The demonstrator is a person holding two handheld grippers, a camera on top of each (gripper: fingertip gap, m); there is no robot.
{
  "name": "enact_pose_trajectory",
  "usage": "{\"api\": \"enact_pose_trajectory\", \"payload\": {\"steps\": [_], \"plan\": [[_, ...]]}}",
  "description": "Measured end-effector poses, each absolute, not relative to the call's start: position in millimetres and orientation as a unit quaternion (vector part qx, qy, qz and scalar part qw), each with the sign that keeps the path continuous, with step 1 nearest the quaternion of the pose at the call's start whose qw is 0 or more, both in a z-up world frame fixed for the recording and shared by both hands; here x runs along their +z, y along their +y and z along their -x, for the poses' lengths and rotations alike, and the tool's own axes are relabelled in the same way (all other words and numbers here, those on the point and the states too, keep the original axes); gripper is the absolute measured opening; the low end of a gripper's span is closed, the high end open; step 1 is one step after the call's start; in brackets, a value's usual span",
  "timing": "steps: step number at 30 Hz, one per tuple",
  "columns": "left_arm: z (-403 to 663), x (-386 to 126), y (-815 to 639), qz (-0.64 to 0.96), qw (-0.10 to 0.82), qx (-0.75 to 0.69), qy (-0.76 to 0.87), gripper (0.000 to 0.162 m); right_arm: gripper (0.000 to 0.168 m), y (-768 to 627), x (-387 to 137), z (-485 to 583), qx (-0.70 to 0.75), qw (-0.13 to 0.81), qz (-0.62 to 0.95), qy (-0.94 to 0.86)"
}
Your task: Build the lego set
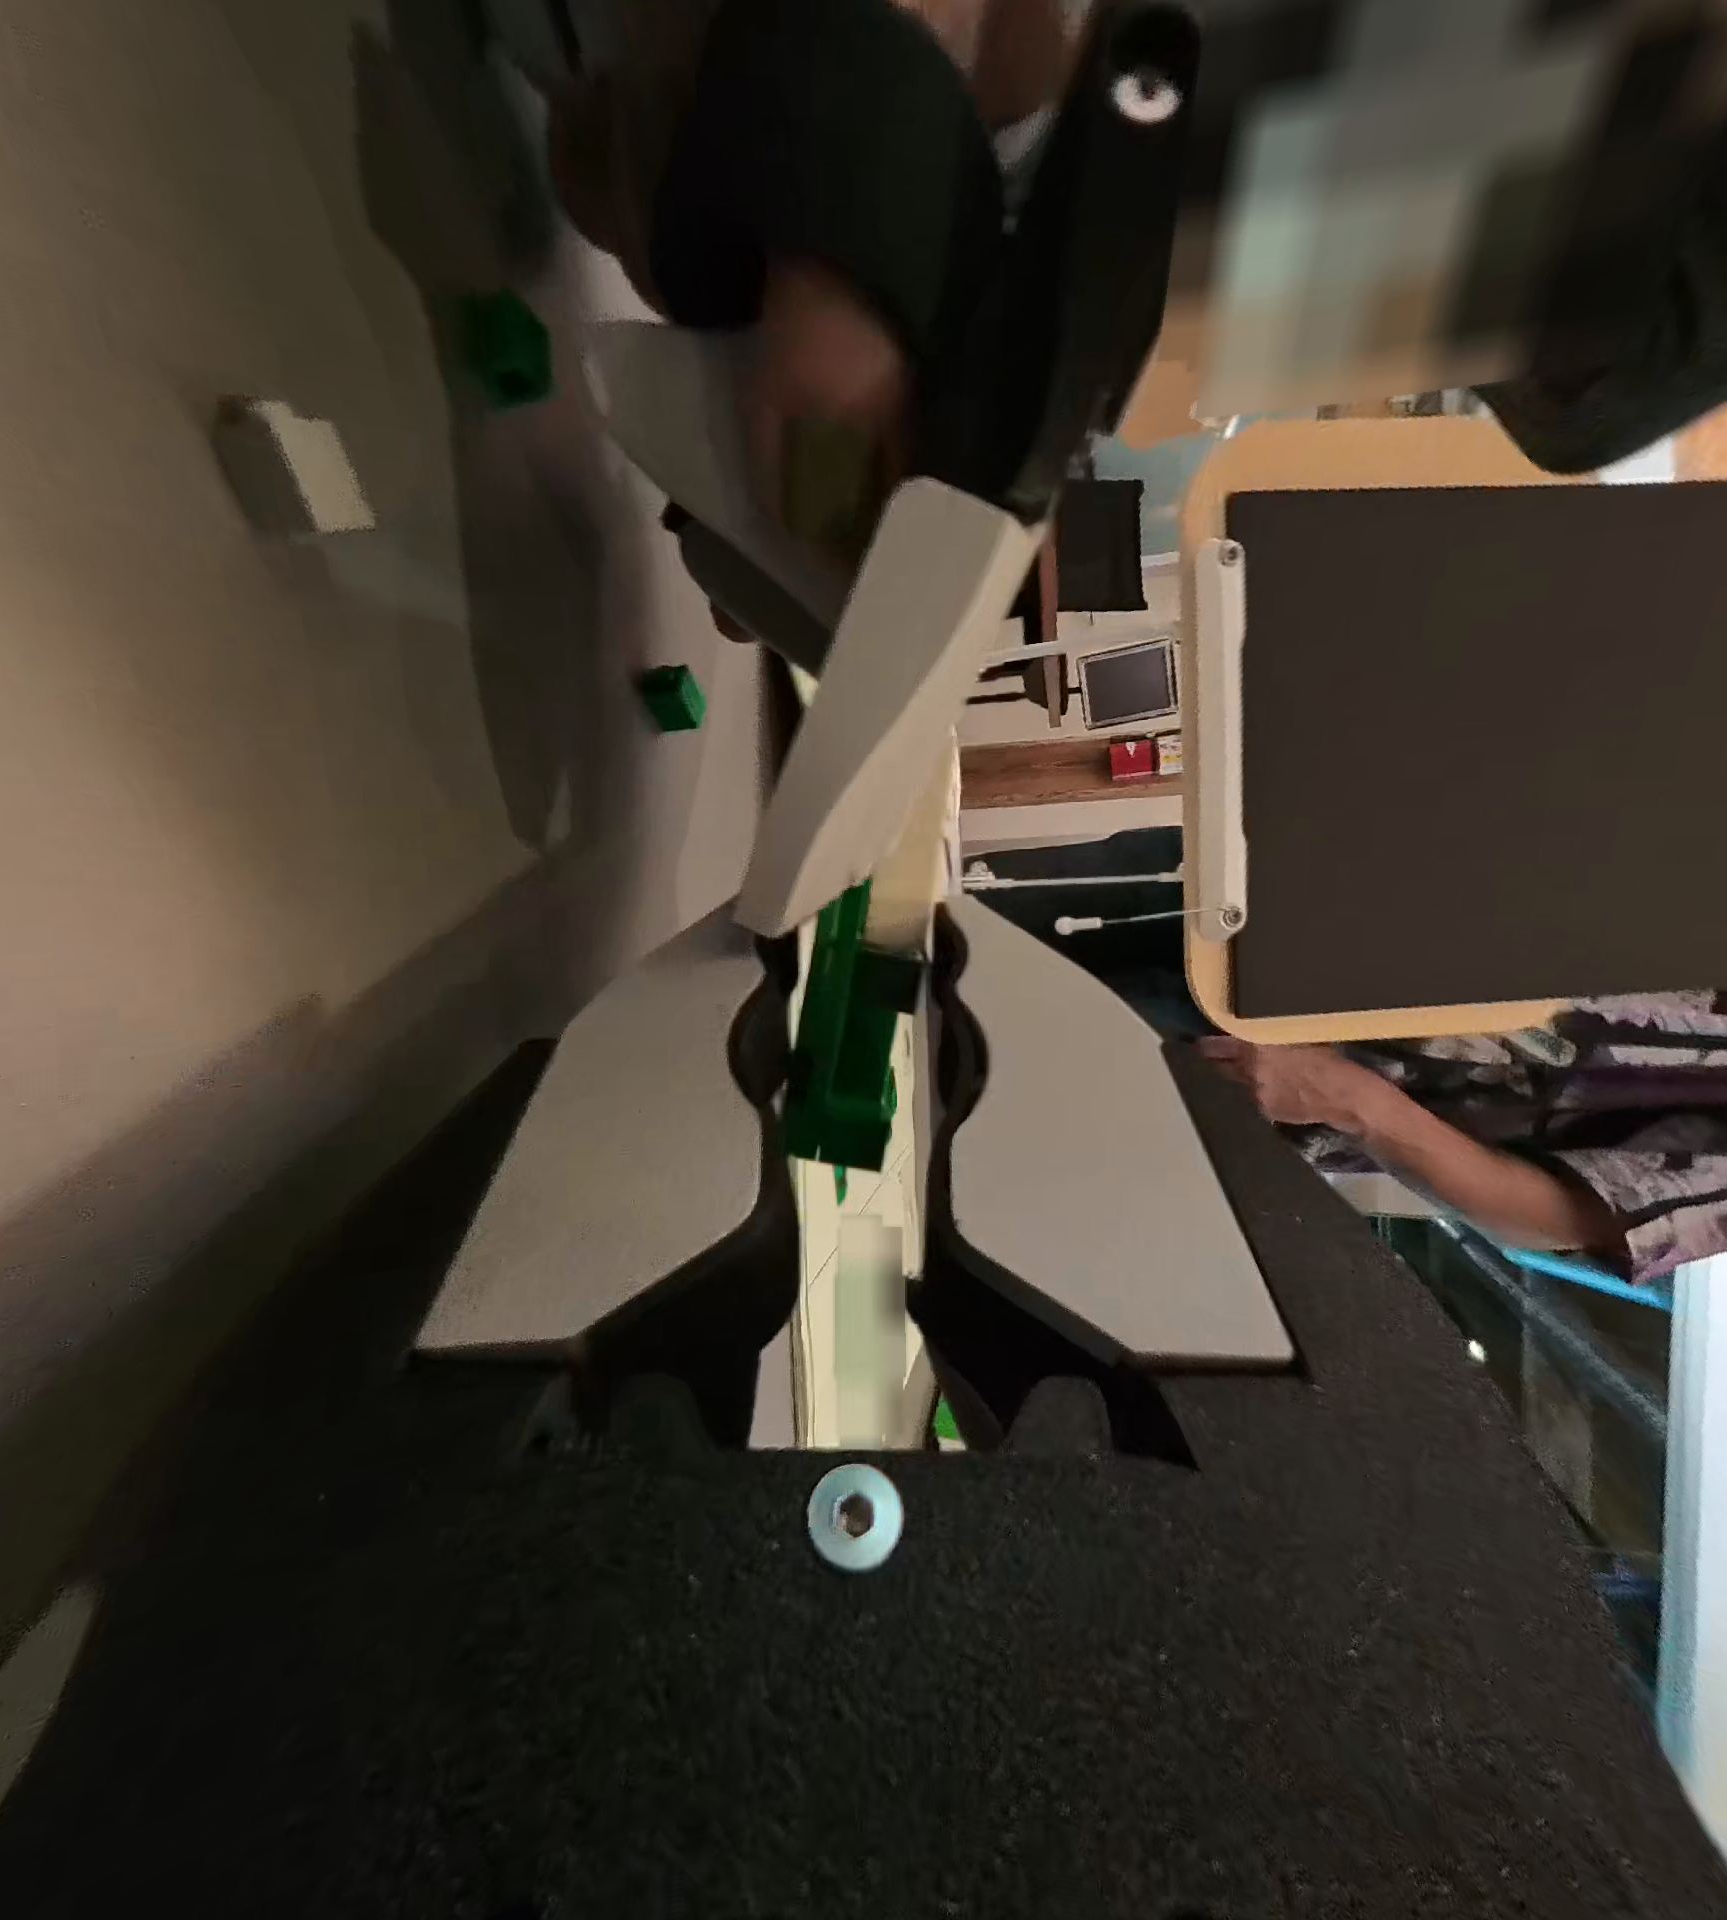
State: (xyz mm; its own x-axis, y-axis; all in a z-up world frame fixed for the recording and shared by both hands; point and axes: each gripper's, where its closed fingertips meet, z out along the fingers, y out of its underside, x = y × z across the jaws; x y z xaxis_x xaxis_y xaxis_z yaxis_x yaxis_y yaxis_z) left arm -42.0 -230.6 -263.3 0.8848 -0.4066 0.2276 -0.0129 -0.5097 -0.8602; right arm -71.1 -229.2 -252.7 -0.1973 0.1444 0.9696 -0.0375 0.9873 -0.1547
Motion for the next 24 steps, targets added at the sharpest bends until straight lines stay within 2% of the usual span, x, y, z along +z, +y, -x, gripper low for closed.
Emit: {"api": "enact_pose_trajectory", "payload": {"steps": [12, 14, 17, 20, 24], "plan": [[46, -261, -230, 0.841, 0.488, -0.206, 0.109, 0.041, 0.02, -227, -250, 75, 0.103, 0.631, 0.075, -0.765], [52, -255, -229, 0.83, 0.511, -0.204, 0.09, 0.041, 0.044, -223, -242, 72, 0.113, 0.643, 0.091, -0.752], [72, -243, -230, 0.812, 0.555, -0.17, 0.061, 0.041, 0.051, -198, -224, 61, 0.162, 0.65, 0.162, -0.724], [93, -239, -234, 0.806, 0.58, -0.117, 0.034, 0.041, 0.048, -166, -220, 49, 0.249, 0.61, 0.254, -0.708], [111, -238, -235, 0.806, 0.591, -0.033, 0.019, 0.041, 0.039, -157, -236, 40, 0.401, 0.462, 0.332, -0.718]]}}
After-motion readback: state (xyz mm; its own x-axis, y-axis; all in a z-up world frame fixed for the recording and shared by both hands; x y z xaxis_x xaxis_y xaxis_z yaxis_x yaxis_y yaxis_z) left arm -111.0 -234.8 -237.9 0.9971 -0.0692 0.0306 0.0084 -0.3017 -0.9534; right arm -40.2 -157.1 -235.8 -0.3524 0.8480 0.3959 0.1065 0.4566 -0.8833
